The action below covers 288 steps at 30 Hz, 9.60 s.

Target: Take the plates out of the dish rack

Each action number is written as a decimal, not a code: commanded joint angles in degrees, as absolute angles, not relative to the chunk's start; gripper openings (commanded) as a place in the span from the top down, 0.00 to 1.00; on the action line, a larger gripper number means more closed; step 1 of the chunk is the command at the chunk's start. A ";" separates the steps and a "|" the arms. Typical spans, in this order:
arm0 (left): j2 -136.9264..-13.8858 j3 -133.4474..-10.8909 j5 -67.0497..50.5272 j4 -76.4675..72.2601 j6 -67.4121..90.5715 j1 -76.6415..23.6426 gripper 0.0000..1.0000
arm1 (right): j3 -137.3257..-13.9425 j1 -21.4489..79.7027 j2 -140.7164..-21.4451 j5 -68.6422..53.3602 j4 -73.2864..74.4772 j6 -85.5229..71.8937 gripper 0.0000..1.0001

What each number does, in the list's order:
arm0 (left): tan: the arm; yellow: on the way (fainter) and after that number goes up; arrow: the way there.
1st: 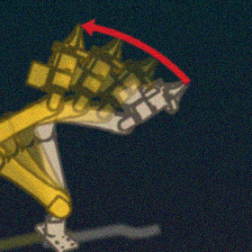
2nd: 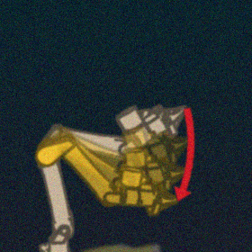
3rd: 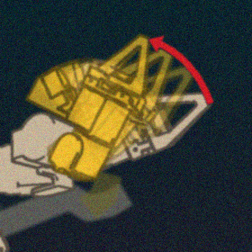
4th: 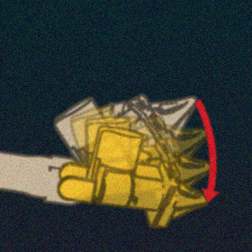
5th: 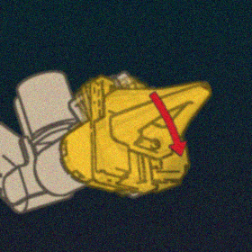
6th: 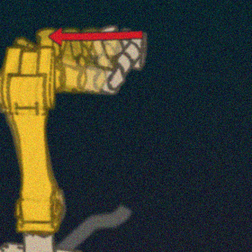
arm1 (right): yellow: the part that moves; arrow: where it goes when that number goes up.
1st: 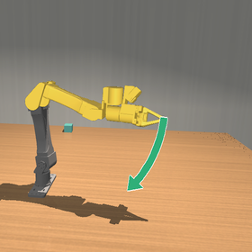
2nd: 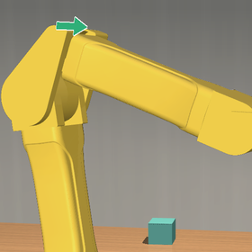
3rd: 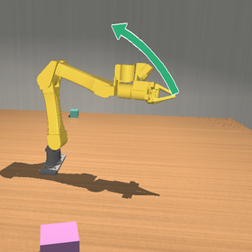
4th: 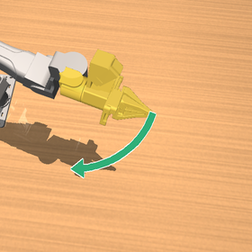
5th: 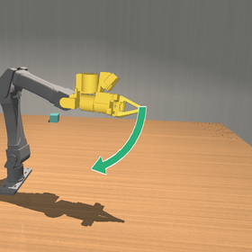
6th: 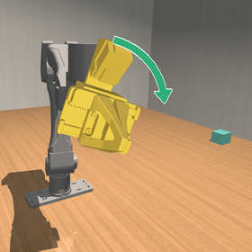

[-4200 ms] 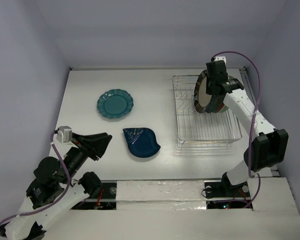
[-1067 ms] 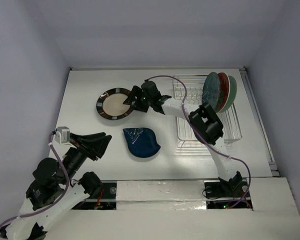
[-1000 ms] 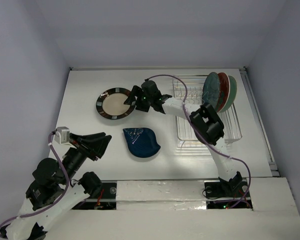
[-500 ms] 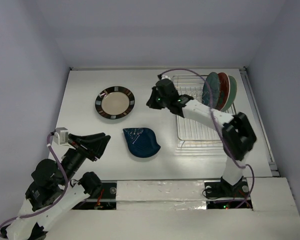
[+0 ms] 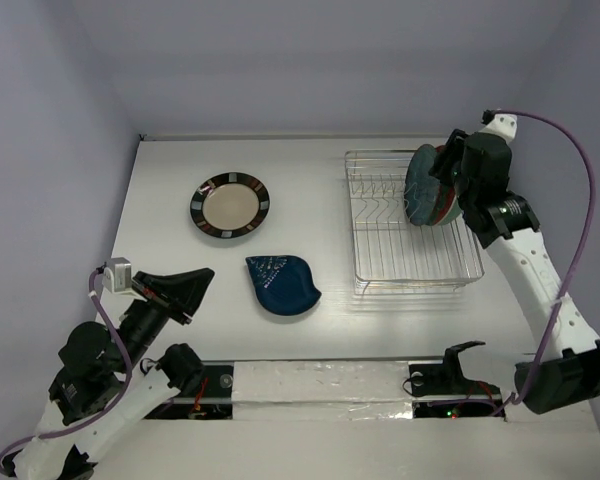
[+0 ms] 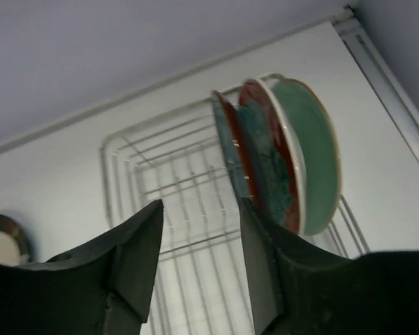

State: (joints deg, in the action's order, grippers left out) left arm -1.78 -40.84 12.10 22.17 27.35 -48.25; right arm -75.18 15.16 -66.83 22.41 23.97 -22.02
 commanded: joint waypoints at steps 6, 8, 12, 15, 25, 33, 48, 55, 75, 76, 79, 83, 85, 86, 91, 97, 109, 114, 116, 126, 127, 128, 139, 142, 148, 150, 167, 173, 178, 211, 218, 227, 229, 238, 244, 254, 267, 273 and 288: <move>-0.71 -40.61 11.87 20.39 27.07 -47.90 0.77 | -80.41 8.26 -79.60 23.03 31.11 -14.60 0.51; -0.27 -40.61 11.87 20.21 27.07 -47.90 0.74 | -81.64 7.73 -81.55 23.64 31.46 -13.80 0.52; -0.26 -40.25 11.87 19.60 26.63 -47.90 0.67 | -85.86 6.42 -86.38 22.85 33.57 -12.39 0.55; -0.26 -40.34 11.87 19.60 26.63 -47.90 0.66 | -88.59 6.42 -90.78 23.38 35.07 -11.61 0.56; -1.23 -40.25 11.87 19.07 26.10 -47.90 0.64 | -92.72 6.42 -94.66 23.56 35.50 -8.36 0.77; -1.41 -40.17 11.87 18.72 25.84 -47.90 0.62 | -96.59 6.42 -98.26 20.13 40.51 -3.87 0.65; -2.29 -40.08 11.87 18.46 25.75 -47.90 0.61 | -95.81 12.30 -94.58 37.86 35.52 4.74 1.00; -2.37 -40.17 11.87 18.54 25.93 -47.90 0.61 | -92.46 17.83 -88.07 47.01 25.85 11.95 1.00; -3.60 -39.99 11.87 18.90 26.37 -47.90 0.61 | -83.68 25.74 -78.12 11.01 4.69 -30.38 1.00; -3.86 -40.08 11.87 18.98 26.28 -47.90 0.61 | -82.28 27.23 -79.53 7.25 2.05 -34.93 1.00; -4.57 -40.08 11.87 19.25 26.37 -47.90 0.61 | -83.57 30.75 -87.87 4.84 -5.70 -41.72 1.00; -4.83 -40.08 11.87 19.51 26.72 -47.90 0.61 | -95.93 37.33 -101.92 3.43 -6.68 -46.40 1.00; -4.75 -40.17 11.87 19.77 26.89 -47.90 0.61 | -100.44 38.58 -109.84 2.03 -6.59 -49.20 1.00; -4.66 -40.17 11.87 19.78 26.89 -47.90 0.61 | -102.46 39.11 -112.21 1.76 -6.59 -50.26 1.00; -5.01 -40.25 11.87 19.95 26.98 -47.90 0.61 | -108.98 40.25 -122.94 0.44 -10.19 -58.07 1.00; -5.01 -40.25 11.87 20.04 27.07 -47.90 0.61 | -109.69 41.30 -127.61 -0.34 -12.13 -61.78 1.00; -5.19 -40.25 11.87 19.95 27.16 -47.90 0.61 | -111.62 42.45 -132.80 -2.55 -8.53 -62.84 0.99; -5.01 -40.34 11.87 20.13 27.25 -47.90 0.61 | -111.27 42.45 -132.71 -3.34 -9.84 -64.33 0.88; -4.75 -40.34 11.87 20.30 27.33 -47.90 0.61 | -112.32 43.07 -133.33 -3.87 -8.80 -64.25 0.69; -3.78 -40.34 11.87 20.13 27.33 -47.90 0.61 | -115.66 43.59 -131.75 -0.35 7.89 -52.13 0.19; -3.69 -40.34 11.87 20.04 27.33 -47.90 0.61 | -116.01 43.59 -131.57 -0.18 9.30 -50.81 0.18; -3.52 -40.34 11.87 20.13 27.33 -47.90 0.61 | -116.62 43.59 -131.49 2.43 12.71 -48.45 0.16; -2.37 -40.25 11.87 20.04 27.42 -47.90 0.61 | -118.13 43.59 -131.22 8.61 22.50 -39.56 0.10; -2.02 -40.25 11.87 20.04 27.42 -47.90 0.61 | -117.08 43.59 -130.87 9.84 23.03 -39.11 0.15; -2.29 -40.25 11.87 19.95 27.25 -47.90 0.61 | -113.11 43.59 -127.00 9.58 20.03 -37.97 0.45; -2.29 -40.34 11.87 20.04 27.25 -47.90 0.61 | -113.90 43.59 -126.74 10.10 20.91 -37.44 0.54; -2.28 -39.99 11.87 18.63 25.84 -47.90 0.62 | -81.31 20.68 -78.24 32.80 29.70 -22.85 1.00; -2.73 -39.99 11.87 18.54 25.66 -47.37 0.75 | -77.09 9.59 -74.27 25.94 31.03 -20.83 0.52; -2.20 -39.90 11.87 18.81 26.02 -47.37 0.82 | -75.59 6.77 -76.90 26.10 29.88 -21.09 0.43; -1.58 -39.90 11.87 18.19 25.58 -47.37 0.70 | -79.36 5.10 -82.02 34.36 24.78 -5.98 1.00; -1.84 -39.73 11.87 18.11 25.66 -47.37 0.69 | -86.55 5.63 -73.94 28.59 26.80 -8.69 1.00; -1.76 -39.64 11.87 18.11 25.84 -47.37 0.68 | -90.45 9.76 -67.24 18.57 26.21 -20.27 1.00; -1.93 -39.64 11.87 18.02 25.75 -47.37 0.67 | -87.21 12.99 -67.32 12.15 23.31 -23.54 1.00; -4.31 -39.81 11.87 18.63 26.10 -47.37 0.65 | -80.85 27.23 -81.89 -6.41 -5.17 -44.90 1.00; -4.83 -39.81 11.87 18.81 26.37 -47.37 0.64 | -91.57 35.76 -100.79 -8.26 -11.51 -51.94 1.00; -5.89 -39.90 11.87 18.99 26.37 -46.85 0.64 | -102.12 40.17 -119.95 -9.05 -17.84 -62.92 1.00; -5.36 -39.99 11.87 19.34 26.89 -46.32 0.63 | -104.94 41.84 -128.58 -9.84 -18.72 -67.85 1.00; -4.48 -39.99 11.87 19.60 27.07 -46.32 0.63 | -104.50 42.98 -129.29 -9.84 -19.60 -69.52 1.00; -3.25 -40.08 11.87 19.51 27.07 -46.32 0.63 | -103.97 44.12 -124.90 -6.34 4.09 -55.31 0.20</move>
State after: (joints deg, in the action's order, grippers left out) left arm -4.23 -40.10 12.08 21.28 26.89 -46.74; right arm -100.66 43.64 -130.50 -8.45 -2.66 -61.93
